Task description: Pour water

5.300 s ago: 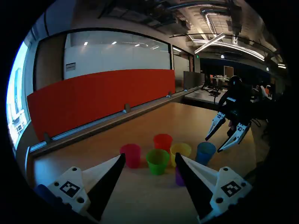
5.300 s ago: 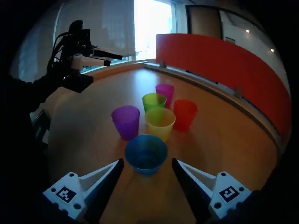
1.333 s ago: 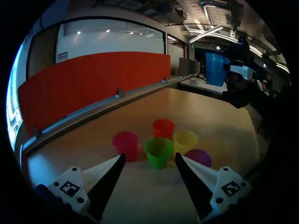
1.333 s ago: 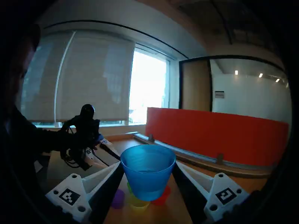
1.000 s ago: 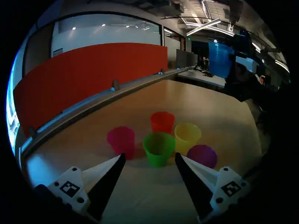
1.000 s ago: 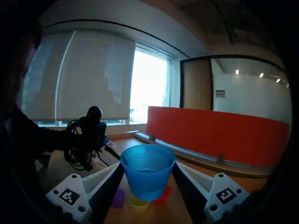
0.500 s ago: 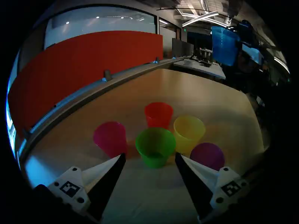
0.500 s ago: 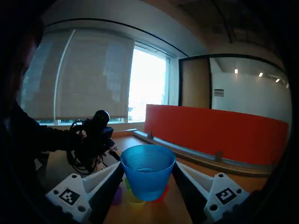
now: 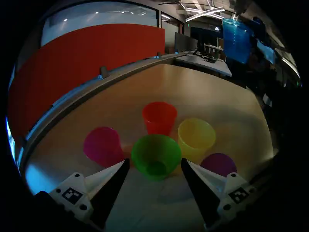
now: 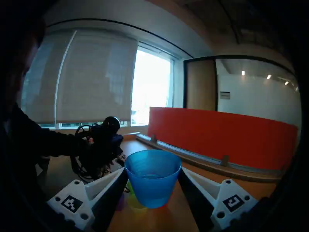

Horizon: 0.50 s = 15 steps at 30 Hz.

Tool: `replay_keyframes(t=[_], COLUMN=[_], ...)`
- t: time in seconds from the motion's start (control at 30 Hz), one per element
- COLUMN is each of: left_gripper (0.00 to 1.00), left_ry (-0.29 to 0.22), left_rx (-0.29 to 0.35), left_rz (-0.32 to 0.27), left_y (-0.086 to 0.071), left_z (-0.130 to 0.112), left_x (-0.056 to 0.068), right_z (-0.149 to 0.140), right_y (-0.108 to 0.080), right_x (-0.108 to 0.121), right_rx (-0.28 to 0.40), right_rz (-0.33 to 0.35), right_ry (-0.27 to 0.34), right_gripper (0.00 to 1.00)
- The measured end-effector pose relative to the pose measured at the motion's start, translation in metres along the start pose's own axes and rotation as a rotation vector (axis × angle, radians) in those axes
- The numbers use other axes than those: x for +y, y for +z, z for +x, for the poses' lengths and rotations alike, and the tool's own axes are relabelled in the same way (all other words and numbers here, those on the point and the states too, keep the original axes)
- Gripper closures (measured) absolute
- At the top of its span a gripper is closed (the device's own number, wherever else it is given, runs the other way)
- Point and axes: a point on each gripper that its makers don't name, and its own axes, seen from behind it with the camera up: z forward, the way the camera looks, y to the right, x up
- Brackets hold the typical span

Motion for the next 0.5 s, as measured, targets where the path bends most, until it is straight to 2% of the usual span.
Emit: replay_keyframes(t=[0.4,0.5], left_gripper=[0.02,0.07], left_ry=[0.007,0.008], left_rx=[-0.027,-0.029], left_rz=[0.003,0.008], left_y=[0.015,0.017], left_z=[0.002,0.002], left_x=[-0.002,-0.003], right_z=[-0.003,-0.003], right_y=[-0.003,-0.004], right_x=[0.004,0.004], right_rx=[-0.003,-0.004], right_rz=[-0.009,-0.012], right_ry=[0.0,-0.001], right_gripper=[0.1,0.1])
